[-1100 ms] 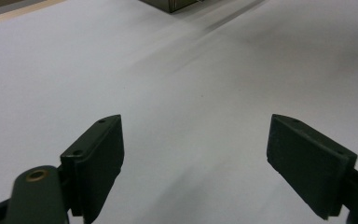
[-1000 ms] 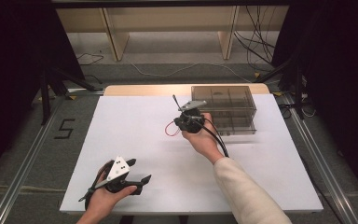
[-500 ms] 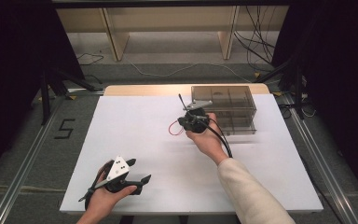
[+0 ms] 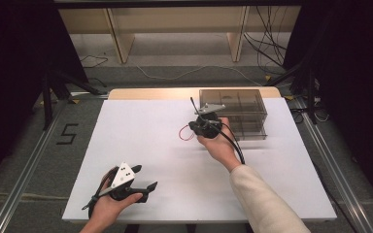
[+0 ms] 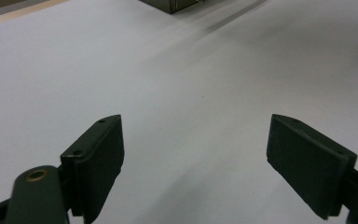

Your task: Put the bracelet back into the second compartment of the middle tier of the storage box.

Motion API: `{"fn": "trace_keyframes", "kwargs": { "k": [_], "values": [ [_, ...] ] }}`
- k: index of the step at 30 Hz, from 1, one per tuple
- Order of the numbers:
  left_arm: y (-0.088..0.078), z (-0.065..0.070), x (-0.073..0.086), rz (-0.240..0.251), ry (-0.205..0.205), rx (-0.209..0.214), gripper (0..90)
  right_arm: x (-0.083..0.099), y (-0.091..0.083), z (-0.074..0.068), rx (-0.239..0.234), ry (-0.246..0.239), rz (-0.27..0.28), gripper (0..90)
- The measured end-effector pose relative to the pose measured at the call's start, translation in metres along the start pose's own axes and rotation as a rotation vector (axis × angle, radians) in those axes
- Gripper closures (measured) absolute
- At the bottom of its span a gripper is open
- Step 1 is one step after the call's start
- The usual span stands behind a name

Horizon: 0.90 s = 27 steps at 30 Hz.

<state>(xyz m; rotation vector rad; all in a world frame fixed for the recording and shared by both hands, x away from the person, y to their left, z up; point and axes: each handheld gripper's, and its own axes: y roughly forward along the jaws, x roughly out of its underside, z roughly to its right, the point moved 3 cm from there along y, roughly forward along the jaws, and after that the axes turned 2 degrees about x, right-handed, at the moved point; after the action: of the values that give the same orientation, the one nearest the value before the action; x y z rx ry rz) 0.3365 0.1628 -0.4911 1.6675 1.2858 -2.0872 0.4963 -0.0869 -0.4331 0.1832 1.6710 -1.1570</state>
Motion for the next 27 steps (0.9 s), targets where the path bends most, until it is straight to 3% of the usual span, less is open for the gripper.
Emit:
{"fn": "trace_keyframes", "kwargs": {
  "k": [27],
  "values": [
    [0.0, 0.0, 0.0, 0.001, 0.001, -0.003, 18.8, 0.007, -0.012, 0.016, 0.02, 0.028, 0.01, 88.8]
  ]
}}
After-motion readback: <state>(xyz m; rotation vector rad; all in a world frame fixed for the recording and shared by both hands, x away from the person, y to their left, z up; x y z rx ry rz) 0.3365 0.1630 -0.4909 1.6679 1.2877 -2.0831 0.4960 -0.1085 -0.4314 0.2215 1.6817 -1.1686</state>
